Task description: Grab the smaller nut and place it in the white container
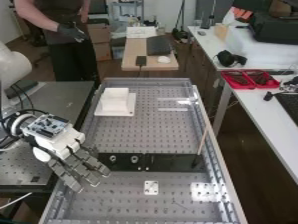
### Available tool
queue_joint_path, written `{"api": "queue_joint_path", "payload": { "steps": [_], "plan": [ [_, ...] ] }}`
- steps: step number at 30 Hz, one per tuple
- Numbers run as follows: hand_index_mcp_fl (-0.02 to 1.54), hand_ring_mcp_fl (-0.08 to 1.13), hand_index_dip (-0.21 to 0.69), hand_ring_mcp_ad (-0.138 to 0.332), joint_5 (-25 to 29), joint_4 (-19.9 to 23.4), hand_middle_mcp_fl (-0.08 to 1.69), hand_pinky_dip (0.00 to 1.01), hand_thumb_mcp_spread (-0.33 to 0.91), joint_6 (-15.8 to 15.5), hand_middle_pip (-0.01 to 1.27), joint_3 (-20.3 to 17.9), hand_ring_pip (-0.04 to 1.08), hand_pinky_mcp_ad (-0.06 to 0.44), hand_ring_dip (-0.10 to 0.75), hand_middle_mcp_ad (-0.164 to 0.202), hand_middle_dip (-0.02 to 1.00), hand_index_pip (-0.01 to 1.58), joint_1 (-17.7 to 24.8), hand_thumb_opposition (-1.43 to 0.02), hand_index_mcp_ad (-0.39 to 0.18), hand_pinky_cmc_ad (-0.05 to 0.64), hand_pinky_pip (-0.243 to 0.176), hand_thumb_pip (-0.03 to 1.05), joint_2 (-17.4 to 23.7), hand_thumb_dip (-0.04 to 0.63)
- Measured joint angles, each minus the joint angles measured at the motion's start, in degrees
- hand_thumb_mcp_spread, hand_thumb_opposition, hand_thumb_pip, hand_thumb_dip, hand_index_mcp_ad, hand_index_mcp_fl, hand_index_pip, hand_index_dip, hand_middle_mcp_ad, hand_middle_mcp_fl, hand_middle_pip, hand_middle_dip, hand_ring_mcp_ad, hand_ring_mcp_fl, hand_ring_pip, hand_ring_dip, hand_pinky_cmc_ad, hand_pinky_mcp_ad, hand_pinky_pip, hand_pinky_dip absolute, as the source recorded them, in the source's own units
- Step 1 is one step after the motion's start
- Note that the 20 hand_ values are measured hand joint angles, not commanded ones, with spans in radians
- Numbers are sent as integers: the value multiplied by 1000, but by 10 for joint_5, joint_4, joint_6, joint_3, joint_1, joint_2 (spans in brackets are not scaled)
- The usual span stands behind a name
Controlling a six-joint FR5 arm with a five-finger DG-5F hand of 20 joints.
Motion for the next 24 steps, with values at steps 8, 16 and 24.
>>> {"api": "queue_joint_path", "payload": {
  "steps": [8,16,24],
  "plan": [
    [89,14,316,161,-11,6,101,188,405,-2,141,4,89,229,-37,80,120,1456,-7,-866,-110,344,-93,641,-7,255],
    [87,14,316,161,-19,20,99,190,405,-4,143,2,89,227,-37,80,124,1478,-9,-866,-112,344,-75,641,-17,255],
    [87,14,316,161,-24,24,101,190,405,-4,143,1,89,230,-37,80,124,1478,-8,-866,-115,344,-75,641,-20,255]
  ]
}}
